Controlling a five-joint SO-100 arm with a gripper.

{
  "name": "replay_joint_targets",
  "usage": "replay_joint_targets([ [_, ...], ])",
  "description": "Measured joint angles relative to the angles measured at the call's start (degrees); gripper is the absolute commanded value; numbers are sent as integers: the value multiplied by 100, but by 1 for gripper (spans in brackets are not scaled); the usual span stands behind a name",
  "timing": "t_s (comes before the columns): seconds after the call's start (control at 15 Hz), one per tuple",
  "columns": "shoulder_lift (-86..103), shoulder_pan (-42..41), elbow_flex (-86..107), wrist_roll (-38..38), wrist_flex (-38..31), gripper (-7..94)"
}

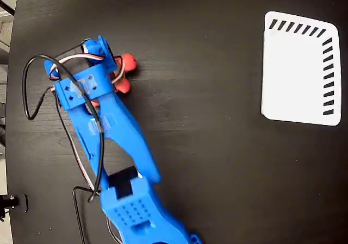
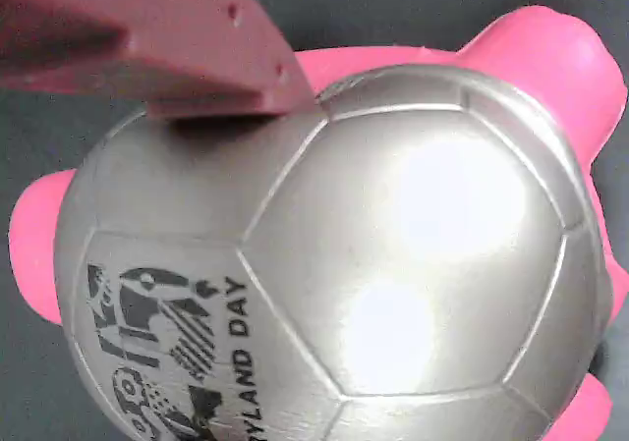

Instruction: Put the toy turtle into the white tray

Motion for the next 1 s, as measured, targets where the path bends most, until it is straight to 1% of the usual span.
replay_joint_targets([
  [0.07, 352, 26, 308, 53, 149, 0],
  [0.27, 1723, 185, 1450, 114, 141, 0],
  [0.53, 3946, 756, 3094, 114, 141, 0],
  [0.67, 4983, 1169, 3779, 53, 149, 0],
  [0.8, 5660, 1793, 4087, -123, 149, 0],
  [1.0, 6179, 2654, 4166, -308, 360, -1],
])
